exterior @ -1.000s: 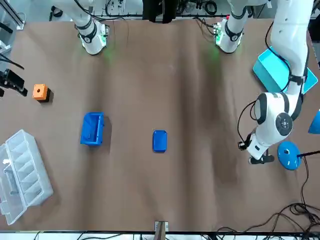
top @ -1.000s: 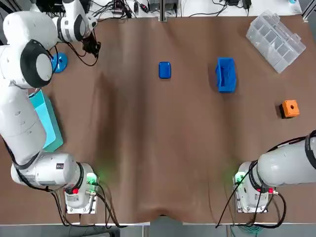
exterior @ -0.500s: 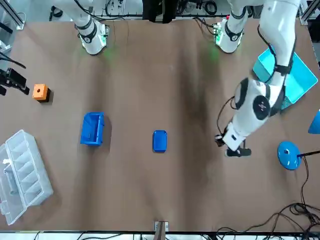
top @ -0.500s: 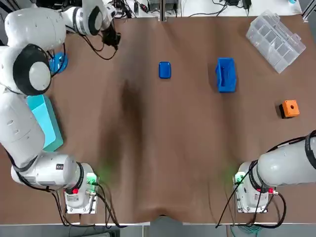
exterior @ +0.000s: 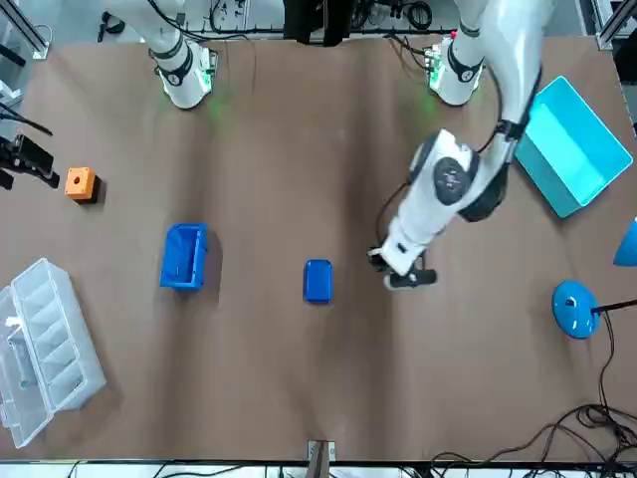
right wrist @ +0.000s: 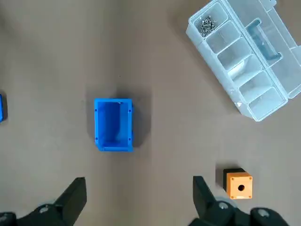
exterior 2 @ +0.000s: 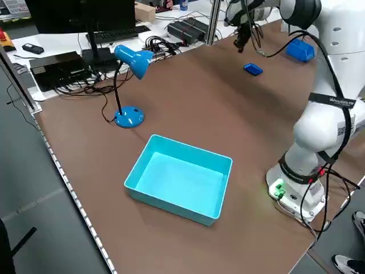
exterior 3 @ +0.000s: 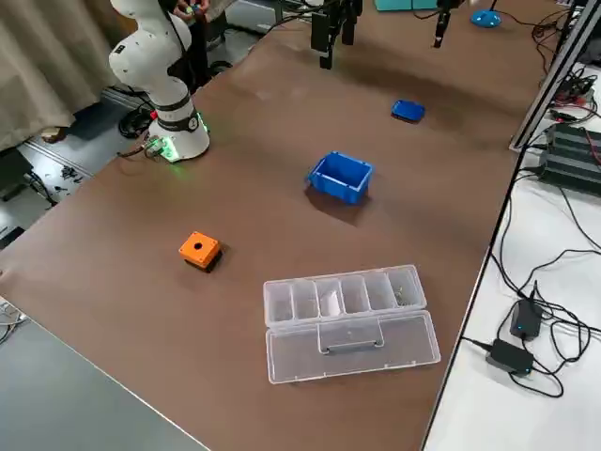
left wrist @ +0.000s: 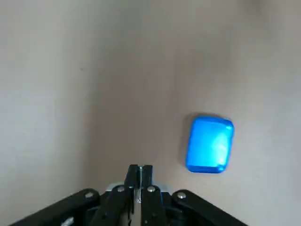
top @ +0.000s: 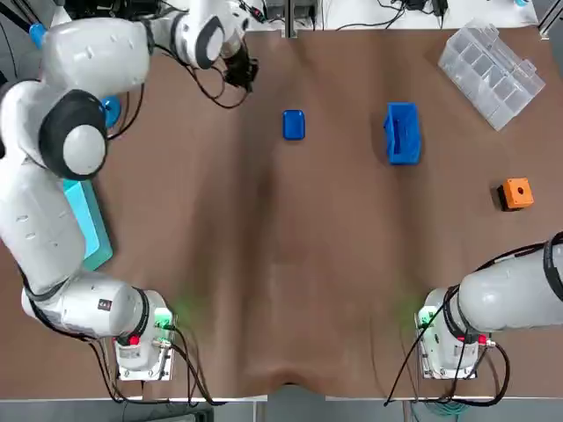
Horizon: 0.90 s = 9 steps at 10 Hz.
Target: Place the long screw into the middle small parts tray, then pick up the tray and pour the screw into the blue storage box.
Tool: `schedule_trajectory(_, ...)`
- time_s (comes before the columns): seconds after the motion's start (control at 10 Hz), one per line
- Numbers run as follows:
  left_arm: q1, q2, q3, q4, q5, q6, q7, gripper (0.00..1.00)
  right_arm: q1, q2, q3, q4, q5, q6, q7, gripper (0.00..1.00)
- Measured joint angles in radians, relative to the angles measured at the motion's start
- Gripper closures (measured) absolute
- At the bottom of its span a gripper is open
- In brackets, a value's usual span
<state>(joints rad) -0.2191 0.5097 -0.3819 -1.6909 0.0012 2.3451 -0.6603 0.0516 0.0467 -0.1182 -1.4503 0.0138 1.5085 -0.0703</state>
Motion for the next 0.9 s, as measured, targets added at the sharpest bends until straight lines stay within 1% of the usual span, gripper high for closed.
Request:
schedule_trajectory(0.2,-0.061,0.096,0.0,0.094,0.0,0.004,-0.037,0.93,0.0,0.0,0.0,0.0,0.0,-0.001,-0.007,0.0)
schedule_trajectory(0.4,-0.108,0.208,0.011,0.194,0.0,0.023,-0.047,0.93,-0.002,0.0,-0.002,0.0,0.0,-0.001,-0.02,0.0)
schedule_trajectory(0.5,-0.135,0.27,0.028,0.249,0.0,0.044,-0.048,0.93,-0.001,0.0,-0.002,0.0,0.0,0.0,-0.021,0.0)
schedule_trajectory(0.6,-0.17,0.314,0.058,0.287,0.0,0.066,-0.052,0.93,-0.001,0.0,-0.002,0.0,0.0,0.0,-0.021,0.0)
schedule_trajectory(0.8,-0.245,0.36,0.12,0.32,0.0,0.107,-0.09,0.93,-0.002,0.0,-0.003,0.0,0.0,0.004,-0.021,0.0)
schedule_trajectory(0.9,-0.264,0.372,0.129,0.325,0.0,0.121,-0.099,0.93,-0.002,0.0,-0.003,0.0,0.0,0.005,-0.021,0.0)
